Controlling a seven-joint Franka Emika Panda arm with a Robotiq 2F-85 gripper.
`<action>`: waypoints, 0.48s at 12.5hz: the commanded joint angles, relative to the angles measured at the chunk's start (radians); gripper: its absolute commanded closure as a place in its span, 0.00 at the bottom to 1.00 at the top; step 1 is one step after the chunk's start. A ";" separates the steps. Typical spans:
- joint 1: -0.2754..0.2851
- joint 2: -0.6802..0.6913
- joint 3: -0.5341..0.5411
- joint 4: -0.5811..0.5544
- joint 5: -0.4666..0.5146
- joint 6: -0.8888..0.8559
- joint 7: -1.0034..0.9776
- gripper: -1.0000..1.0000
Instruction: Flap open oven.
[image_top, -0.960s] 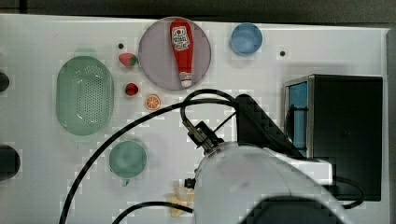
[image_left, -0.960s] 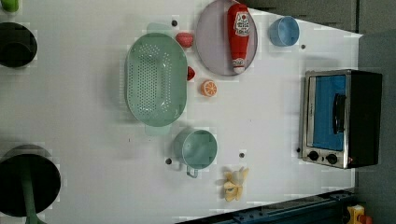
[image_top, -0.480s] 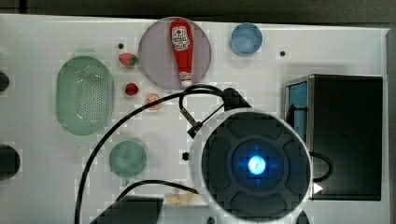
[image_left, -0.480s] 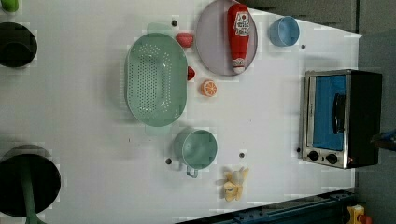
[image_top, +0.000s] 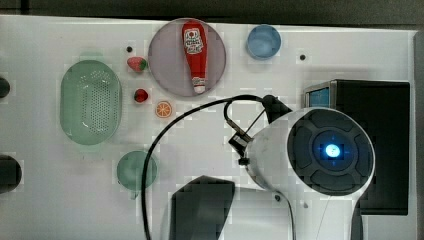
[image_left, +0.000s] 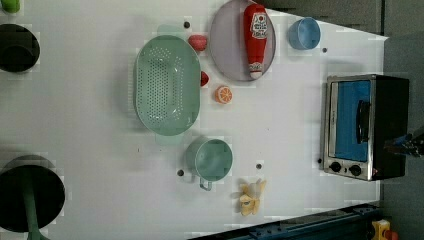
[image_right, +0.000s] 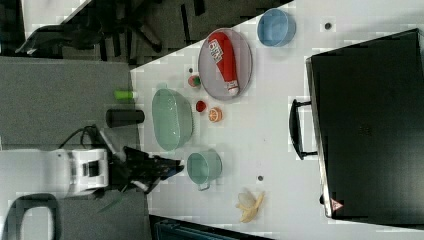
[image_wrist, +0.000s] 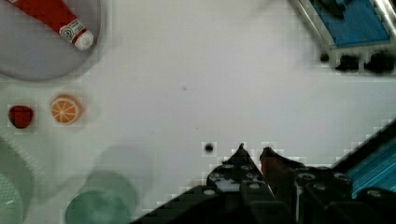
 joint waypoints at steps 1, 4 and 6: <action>-0.024 0.019 -0.054 -0.075 -0.057 0.134 -0.309 0.82; -0.038 0.053 -0.122 -0.133 -0.093 0.313 -0.509 0.82; -0.045 0.087 -0.165 -0.153 -0.099 0.404 -0.623 0.82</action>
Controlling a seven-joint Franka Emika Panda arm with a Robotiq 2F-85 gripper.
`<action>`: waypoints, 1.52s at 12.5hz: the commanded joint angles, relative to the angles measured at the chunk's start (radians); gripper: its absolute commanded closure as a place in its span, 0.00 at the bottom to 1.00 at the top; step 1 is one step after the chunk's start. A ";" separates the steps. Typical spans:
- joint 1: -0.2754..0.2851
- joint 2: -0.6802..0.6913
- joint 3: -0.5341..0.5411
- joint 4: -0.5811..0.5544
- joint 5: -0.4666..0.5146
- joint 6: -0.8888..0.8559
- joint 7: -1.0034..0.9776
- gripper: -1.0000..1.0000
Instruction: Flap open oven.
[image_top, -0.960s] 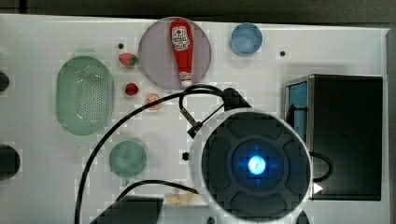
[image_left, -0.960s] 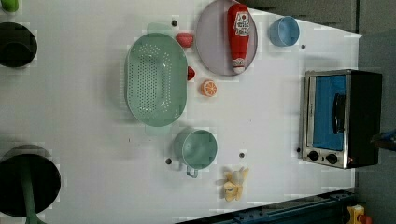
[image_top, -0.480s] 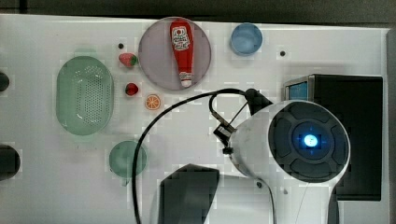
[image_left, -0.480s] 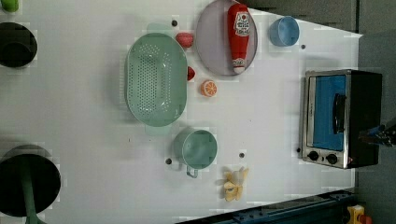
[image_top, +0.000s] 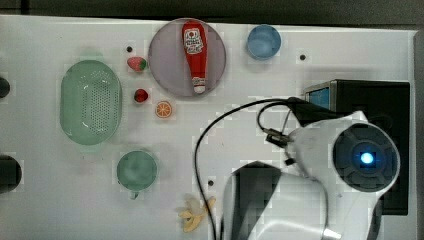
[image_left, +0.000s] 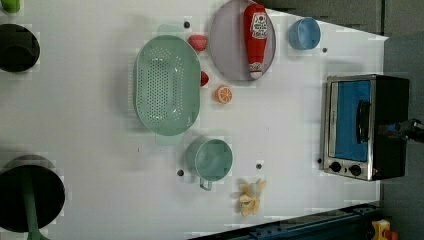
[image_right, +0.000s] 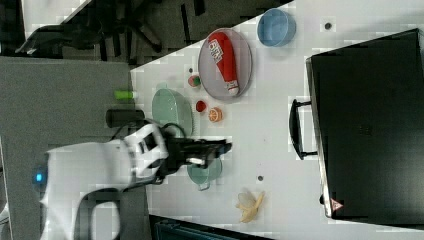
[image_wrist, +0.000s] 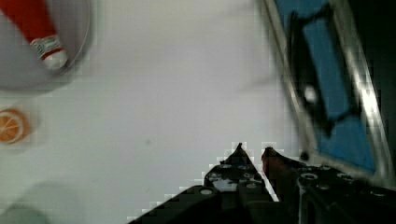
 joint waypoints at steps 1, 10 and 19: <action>-0.040 0.038 -0.046 -0.025 -0.029 0.108 -0.251 0.82; -0.050 0.249 -0.149 -0.027 -0.033 0.352 -0.332 0.82; -0.042 0.353 -0.133 -0.028 -0.043 0.413 -0.350 0.82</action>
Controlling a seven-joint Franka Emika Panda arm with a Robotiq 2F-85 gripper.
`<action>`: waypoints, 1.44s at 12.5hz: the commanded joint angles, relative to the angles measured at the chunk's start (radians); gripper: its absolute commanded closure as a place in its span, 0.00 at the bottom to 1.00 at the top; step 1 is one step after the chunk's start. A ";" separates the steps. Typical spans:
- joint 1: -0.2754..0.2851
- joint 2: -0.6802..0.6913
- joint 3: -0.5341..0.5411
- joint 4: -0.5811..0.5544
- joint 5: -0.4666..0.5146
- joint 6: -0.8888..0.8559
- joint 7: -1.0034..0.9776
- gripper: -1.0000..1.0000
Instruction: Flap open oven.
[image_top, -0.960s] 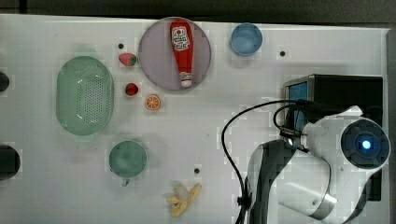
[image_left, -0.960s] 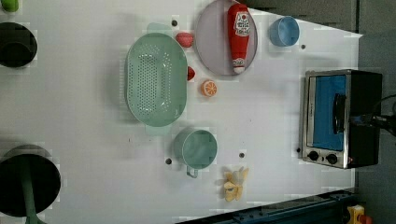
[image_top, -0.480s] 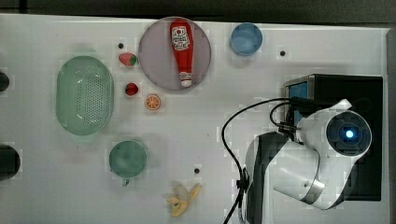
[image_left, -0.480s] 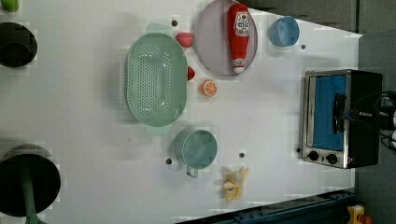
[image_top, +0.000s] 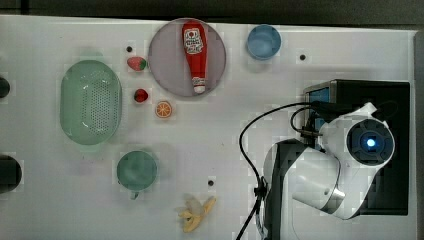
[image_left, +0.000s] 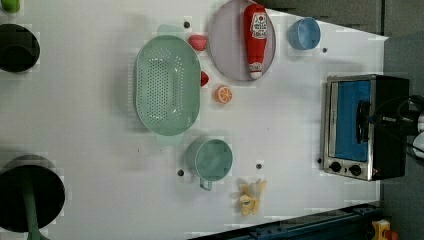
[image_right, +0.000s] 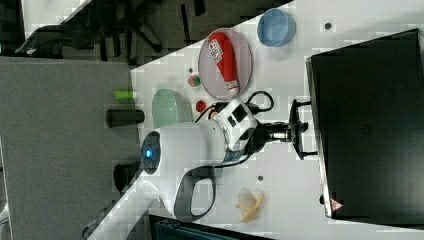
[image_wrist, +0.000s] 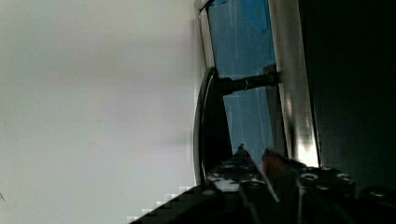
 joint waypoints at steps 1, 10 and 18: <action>0.007 0.023 0.018 0.006 -0.036 -0.013 -0.031 0.82; 0.086 0.050 0.087 0.004 -0.388 -0.100 0.341 0.82; 0.163 0.146 0.186 0.006 -0.609 -0.200 0.639 0.82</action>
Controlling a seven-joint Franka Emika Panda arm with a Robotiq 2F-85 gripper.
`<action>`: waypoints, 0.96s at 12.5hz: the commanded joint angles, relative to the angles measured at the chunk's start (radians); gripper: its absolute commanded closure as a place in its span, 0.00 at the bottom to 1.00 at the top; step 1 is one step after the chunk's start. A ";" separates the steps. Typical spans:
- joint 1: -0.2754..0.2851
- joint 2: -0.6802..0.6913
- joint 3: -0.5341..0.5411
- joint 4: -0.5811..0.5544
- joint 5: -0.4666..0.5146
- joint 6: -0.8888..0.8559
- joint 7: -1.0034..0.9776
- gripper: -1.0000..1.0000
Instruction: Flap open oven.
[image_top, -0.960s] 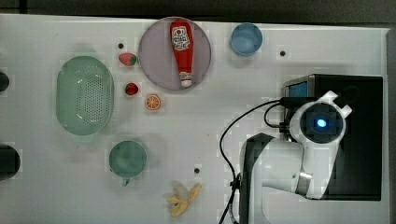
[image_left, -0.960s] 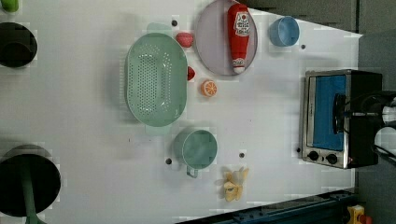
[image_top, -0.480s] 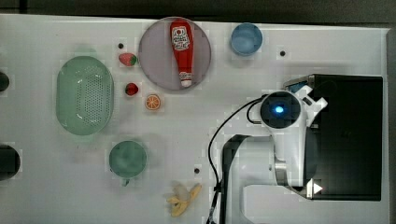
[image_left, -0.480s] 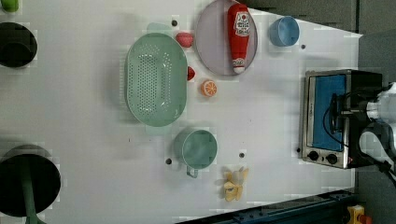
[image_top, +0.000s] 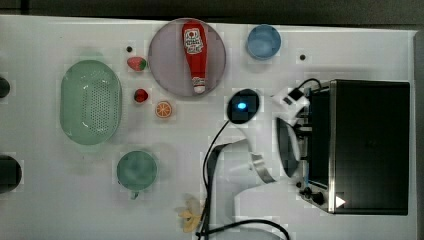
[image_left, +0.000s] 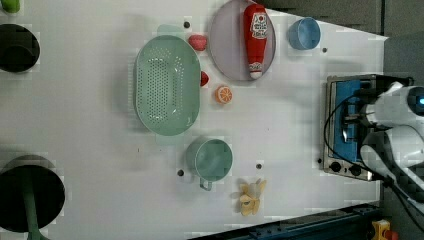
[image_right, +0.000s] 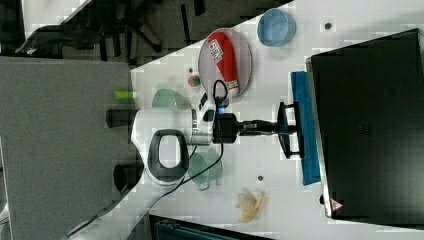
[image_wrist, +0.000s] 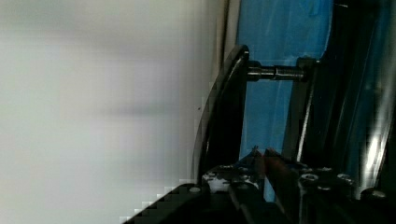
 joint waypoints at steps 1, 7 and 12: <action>0.065 0.069 0.032 -0.001 -0.078 -0.030 0.207 0.82; 0.138 0.230 0.064 0.019 -0.143 -0.032 0.354 0.82; 0.167 0.327 0.068 0.082 -0.137 -0.014 0.517 0.82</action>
